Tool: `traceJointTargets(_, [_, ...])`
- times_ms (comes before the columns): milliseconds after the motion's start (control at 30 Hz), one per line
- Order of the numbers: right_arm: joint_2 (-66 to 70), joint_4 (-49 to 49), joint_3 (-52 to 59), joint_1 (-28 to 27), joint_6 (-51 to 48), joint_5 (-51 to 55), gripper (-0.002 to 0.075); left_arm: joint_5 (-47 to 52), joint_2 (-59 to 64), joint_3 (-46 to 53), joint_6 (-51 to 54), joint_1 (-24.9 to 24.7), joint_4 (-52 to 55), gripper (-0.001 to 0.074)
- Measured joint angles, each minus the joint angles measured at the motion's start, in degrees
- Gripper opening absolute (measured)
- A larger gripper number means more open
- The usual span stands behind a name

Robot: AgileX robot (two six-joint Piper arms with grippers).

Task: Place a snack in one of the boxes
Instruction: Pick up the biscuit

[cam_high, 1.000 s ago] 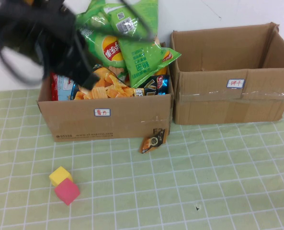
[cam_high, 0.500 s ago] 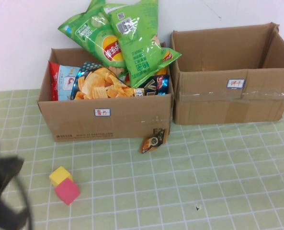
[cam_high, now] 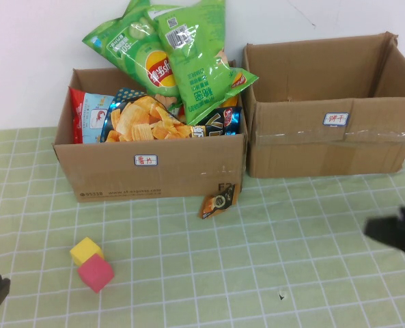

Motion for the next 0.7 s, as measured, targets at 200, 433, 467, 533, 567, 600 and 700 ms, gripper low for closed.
traceJointTargets(200, [14.6,13.4,-8.8,6.3,-14.9,-1.1,0.0177,-3.9,-0.1,0.2,-0.2,0.0,0.2,0.0])
traceJointTargets(433, [30.5,16.7,-21.7,17.4,-21.5,-11.4,0.0242,-4.3,-0.1,0.2,-0.2,0.0,0.5,0.0])
traceJointTargets(467, [32.2,16.8,-23.6,18.6,-21.8,-12.4,0.0249,-4.3,-0.1,0.2,-0.2,0.0,0.5,0.0])
traceJointTargets(533, [35.5,17.0,-27.3,20.3,-21.9,-13.6,0.0253,-4.3,-0.1,0.2,-0.2,0.0,0.7,0.0])
traceJointTargets(567, [37.1,17.0,-29.0,20.9,-21.9,-13.7,0.0254,-4.3,-0.1,0.2,-0.2,0.0,1.0,0.0])
traceJointTargets(600, [38.7,17.0,-30.5,21.4,-21.9,-13.7,0.0255,-4.3,-0.1,0.2,-0.2,0.0,1.3,0.0])
traceJointTargets(700, [41.5,17.1,-34.4,22.2,-18.9,-16.2,0.026,-4.3,-0.1,0.2,-0.2,0.0,2.2,0.0])
